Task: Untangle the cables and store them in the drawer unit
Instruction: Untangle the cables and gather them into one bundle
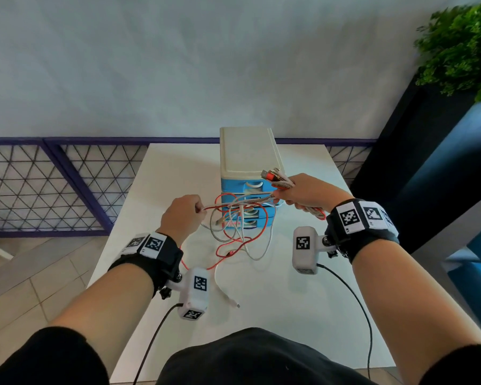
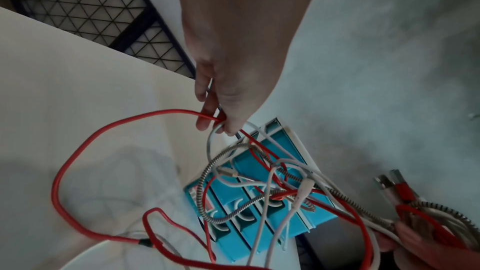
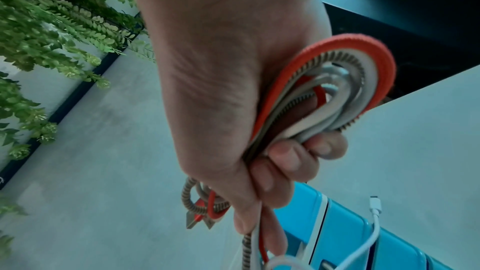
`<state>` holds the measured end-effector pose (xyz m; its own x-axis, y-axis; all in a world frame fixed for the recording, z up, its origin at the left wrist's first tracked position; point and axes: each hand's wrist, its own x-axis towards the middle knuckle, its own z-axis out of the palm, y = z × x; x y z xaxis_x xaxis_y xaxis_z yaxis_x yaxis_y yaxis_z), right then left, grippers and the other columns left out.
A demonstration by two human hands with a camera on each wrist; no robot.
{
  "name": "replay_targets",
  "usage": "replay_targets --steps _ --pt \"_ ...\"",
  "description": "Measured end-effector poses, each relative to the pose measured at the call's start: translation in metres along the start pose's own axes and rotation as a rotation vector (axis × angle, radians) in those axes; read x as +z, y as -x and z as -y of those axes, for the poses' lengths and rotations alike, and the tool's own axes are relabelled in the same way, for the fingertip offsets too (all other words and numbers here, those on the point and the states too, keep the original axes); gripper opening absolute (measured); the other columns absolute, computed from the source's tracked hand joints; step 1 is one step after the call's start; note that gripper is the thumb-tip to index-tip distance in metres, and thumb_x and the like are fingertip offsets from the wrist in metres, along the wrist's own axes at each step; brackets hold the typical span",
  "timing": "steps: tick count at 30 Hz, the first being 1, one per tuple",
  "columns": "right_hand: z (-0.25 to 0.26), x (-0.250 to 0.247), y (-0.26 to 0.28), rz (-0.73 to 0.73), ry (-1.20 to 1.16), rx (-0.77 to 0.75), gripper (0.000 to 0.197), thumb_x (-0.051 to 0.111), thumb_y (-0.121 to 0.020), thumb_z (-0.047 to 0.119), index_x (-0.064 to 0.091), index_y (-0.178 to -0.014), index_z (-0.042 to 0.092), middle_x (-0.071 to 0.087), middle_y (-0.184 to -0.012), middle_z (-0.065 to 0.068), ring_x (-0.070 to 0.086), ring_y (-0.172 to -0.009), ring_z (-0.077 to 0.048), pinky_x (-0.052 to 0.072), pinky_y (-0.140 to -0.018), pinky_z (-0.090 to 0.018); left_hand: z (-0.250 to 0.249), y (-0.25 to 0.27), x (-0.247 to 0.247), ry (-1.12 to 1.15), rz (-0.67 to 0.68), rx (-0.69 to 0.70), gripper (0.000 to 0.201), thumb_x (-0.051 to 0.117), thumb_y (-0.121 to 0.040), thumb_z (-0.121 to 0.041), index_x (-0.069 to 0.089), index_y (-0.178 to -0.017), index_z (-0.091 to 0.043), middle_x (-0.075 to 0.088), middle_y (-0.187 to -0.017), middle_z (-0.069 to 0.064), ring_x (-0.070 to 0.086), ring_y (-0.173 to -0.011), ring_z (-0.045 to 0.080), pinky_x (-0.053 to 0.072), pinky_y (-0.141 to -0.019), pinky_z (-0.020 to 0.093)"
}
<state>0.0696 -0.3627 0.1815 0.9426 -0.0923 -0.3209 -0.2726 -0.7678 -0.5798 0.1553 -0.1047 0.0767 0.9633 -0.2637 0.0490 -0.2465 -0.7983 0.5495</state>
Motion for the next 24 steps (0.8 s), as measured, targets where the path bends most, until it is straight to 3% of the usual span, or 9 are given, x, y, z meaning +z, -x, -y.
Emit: replay_targets --steps 5,8,10,14,19,21,24 --pt "-0.004 -0.003 0.0 0.041 -0.299 0.022 0.02 0.057 -0.094 0.024 0.069 -0.084 0.011 0.043 -0.055 0.003 0.034 -0.039 -0.008 0.03 -0.042 -0.02 -0.01 0.001 -0.007 0.089 -0.003 0.117 0.01 0.065 -0.086 -0.022 0.059 -0.086 -0.014 0.062 -0.082 0.002 0.057 -0.08 0.024 0.046 -0.07 0.033" --pt "-0.004 -0.004 -0.002 0.105 -0.483 0.056 0.022 0.056 -0.096 0.023 0.068 -0.089 0.006 0.036 -0.05 0.006 0.029 -0.038 -0.007 0.028 -0.041 -0.019 -0.023 0.006 -0.01 0.179 -0.212 0.203 0.028 0.07 -0.083 -0.028 0.052 -0.103 -0.021 0.053 -0.103 -0.004 0.053 -0.089 0.011 0.045 -0.075 0.027" --pt "-0.002 -0.004 -0.003 0.151 -0.58 0.09 0.023 0.054 -0.097 0.023 0.066 -0.087 0.005 0.033 -0.048 0.007 0.027 -0.036 -0.006 0.025 -0.039 -0.018 -0.034 0.01 -0.01 0.14 -0.3 0.29 0.025 0.07 -0.082 -0.028 0.051 -0.098 -0.023 0.047 -0.099 -0.007 0.049 -0.087 0.009 0.043 -0.072 0.026" --pt "0.002 -0.004 -0.003 0.24 -0.683 0.136 0.025 0.051 -0.098 0.026 0.064 -0.089 0.006 0.03 -0.047 0.008 0.025 -0.036 -0.004 0.024 -0.037 -0.015 -0.044 0.014 0.003 0.114 -0.179 0.268 0.014 0.067 -0.083 -0.032 0.055 -0.088 -0.026 0.049 -0.084 -0.011 0.05 -0.077 0.01 0.044 -0.065 0.028" --pt "0.005 -0.003 -0.001 0.306 -0.699 0.159 0.025 0.052 -0.098 0.027 0.064 -0.092 0.006 0.028 -0.047 0.009 0.026 -0.035 -0.004 0.026 -0.036 -0.015 -0.041 0.009 0.019 0.232 -0.112 0.158 0.008 0.068 -0.083 -0.029 0.063 -0.083 -0.024 0.062 -0.084 -0.007 0.056 -0.075 0.013 0.05 -0.069 0.031" --pt "0.004 -0.004 -0.001 0.263 -0.628 0.171 0.025 0.052 -0.098 0.026 0.064 -0.089 0.007 0.029 -0.05 0.007 0.026 -0.036 -0.005 0.026 -0.037 -0.016 -0.042 0.006 0.017 0.324 -0.111 0.136 0.006 0.067 -0.084 -0.02 0.063 -0.081 -0.018 0.064 -0.08 -0.003 0.056 -0.072 0.012 0.049 -0.069 0.027" --pt "-0.002 -0.007 -0.002 0.103 -0.455 0.163 0.026 0.054 -0.096 0.026 0.065 -0.081 0.008 0.035 -0.056 0.004 0.029 -0.038 -0.007 0.028 -0.039 -0.019 -0.045 0.006 0.004 0.513 -0.001 0.184 0.008 0.063 -0.088 -0.013 0.059 -0.083 -0.007 0.062 -0.078 0.003 0.056 -0.073 0.012 0.045 -0.071 0.024"
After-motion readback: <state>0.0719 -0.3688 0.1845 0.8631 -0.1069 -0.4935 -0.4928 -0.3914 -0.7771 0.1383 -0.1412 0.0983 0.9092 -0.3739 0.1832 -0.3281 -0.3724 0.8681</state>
